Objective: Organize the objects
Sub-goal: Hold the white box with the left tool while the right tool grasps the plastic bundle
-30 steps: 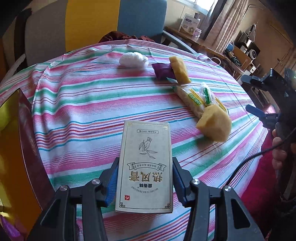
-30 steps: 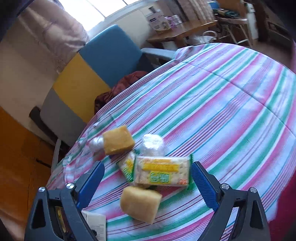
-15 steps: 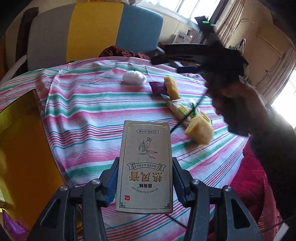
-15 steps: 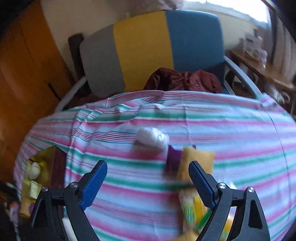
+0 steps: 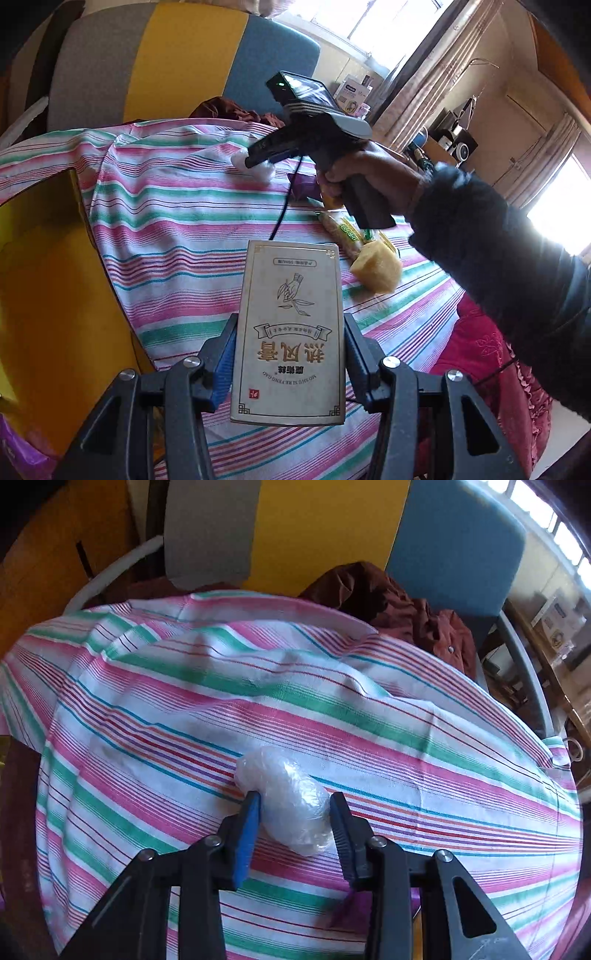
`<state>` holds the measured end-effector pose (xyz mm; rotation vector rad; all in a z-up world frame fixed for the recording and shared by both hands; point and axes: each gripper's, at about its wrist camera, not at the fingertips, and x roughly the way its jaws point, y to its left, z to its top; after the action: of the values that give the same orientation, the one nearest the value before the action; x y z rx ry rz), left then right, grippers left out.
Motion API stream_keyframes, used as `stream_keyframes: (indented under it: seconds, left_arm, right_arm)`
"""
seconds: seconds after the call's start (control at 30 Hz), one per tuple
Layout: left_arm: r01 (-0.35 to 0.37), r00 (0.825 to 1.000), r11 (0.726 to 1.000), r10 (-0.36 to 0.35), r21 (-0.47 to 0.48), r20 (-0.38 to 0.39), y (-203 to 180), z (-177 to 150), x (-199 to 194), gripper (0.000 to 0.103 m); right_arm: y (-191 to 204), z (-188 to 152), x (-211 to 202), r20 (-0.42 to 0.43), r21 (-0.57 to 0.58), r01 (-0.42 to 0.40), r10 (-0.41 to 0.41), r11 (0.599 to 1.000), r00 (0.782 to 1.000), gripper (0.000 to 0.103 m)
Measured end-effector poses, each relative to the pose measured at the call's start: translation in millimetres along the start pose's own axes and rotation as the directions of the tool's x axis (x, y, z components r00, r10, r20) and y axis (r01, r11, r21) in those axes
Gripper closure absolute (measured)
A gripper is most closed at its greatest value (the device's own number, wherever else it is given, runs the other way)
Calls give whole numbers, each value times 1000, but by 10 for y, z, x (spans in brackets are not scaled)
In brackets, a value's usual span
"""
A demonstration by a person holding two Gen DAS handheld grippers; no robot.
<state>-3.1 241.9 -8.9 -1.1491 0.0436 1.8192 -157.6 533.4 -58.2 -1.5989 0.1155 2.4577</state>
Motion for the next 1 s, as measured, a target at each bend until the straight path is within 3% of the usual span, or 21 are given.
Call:
stream_keyframes:
  seconds: [0.33, 0.47, 0.6, 0.77, 0.9, 1.0]
  left_arm:
    - [-30, 999, 997, 33, -71, 37, 195, -164, -376, 51]
    - [-84, 995, 992, 90, -97, 50, 318, -327, -570, 51]
    - [-139, 984, 973, 156, -185, 82, 567, -437, -831, 51]
    - [-209, 958, 922, 259, -326, 120, 1001, -418, -1130, 51]
    - [-249, 943, 866, 319, -433, 96, 1377, -286, -1179, 51]
    - [-262, 941, 829, 332, -494, 57, 1646, -141, -1069, 51]
  right_arm:
    - [371, -817, -529, 11, 53, -153, 153, 987, 988, 69]
    - [473, -1247, -630, 10, 54, -156, 156, 986, 988, 69]
    - [499, -1527, -652, 36, 33, -127, 126, 991, 991, 68]
    - [502, -1579, -650, 66, 9, -108, 107, 994, 992, 69]
    - [492, -1590, -659, 80, -3, -109, 109, 994, 991, 69]
    - [490, -1597, -666, 84, -10, -111, 111, 994, 990, 69]
